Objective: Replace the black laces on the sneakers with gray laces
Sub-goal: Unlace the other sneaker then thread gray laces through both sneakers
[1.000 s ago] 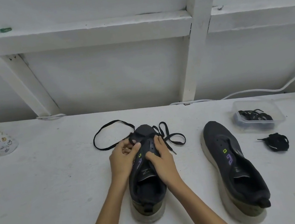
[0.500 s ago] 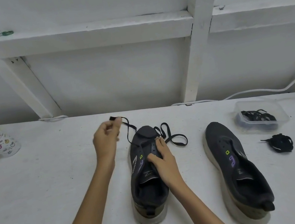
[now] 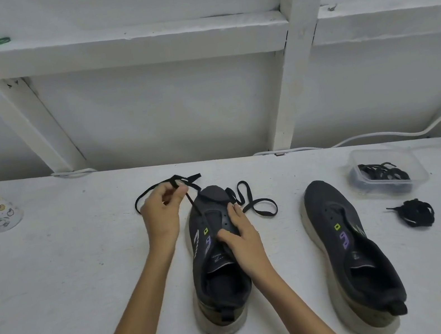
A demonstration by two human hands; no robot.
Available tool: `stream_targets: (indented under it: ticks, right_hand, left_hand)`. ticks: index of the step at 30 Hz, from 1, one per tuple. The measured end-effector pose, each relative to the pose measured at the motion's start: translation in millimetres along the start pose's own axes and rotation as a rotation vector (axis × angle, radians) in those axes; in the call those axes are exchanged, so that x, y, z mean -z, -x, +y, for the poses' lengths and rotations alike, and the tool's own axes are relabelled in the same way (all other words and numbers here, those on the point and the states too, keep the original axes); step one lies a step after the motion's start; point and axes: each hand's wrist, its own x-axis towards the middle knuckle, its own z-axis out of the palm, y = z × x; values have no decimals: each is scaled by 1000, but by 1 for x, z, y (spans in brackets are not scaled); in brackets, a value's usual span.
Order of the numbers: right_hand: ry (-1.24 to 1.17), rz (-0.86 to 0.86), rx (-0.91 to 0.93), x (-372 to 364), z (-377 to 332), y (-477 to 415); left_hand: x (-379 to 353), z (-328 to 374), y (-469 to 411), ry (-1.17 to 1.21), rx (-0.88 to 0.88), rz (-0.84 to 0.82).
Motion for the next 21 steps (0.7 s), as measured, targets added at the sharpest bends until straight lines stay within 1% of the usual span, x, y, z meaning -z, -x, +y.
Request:
stream_targets:
  ticks: [1, 4, 6, 8, 9, 11, 14, 18, 21]
  right_hand:
    - [1, 0, -3, -1, 0, 0]
    - [11, 11, -9, -4, -3, 2]
    - [28, 14, -7, -5, -4, 3]
    - [49, 15, 4, -5, -4, 3]
    - [54, 17, 7, -5, -4, 3]
    - [46, 19, 10, -5, -4, 3]
    - [61, 27, 17, -5, -2, 3]
    - [73, 42, 35, -5, 0, 2]
    - [82, 53, 42, -6, 1, 1]
  left_hand:
    - [-2, -1, 4, 16, 16, -9]
    - [-5, -17, 15, 84, 141, -38]
    - [-4, -27, 23, 70, 200, -114]
    - [-5, -33, 33, 15, 174, -192]
    - [-6, -34, 37, -24, 131, -197]
    - [-8, -34, 41, -85, 68, -146]
    - [-9, -32, 42, -133, 55, -87]
    - [-11, -32, 44, -189, 10, -75]
    - [-7, -35, 44, -134, 23, -108]
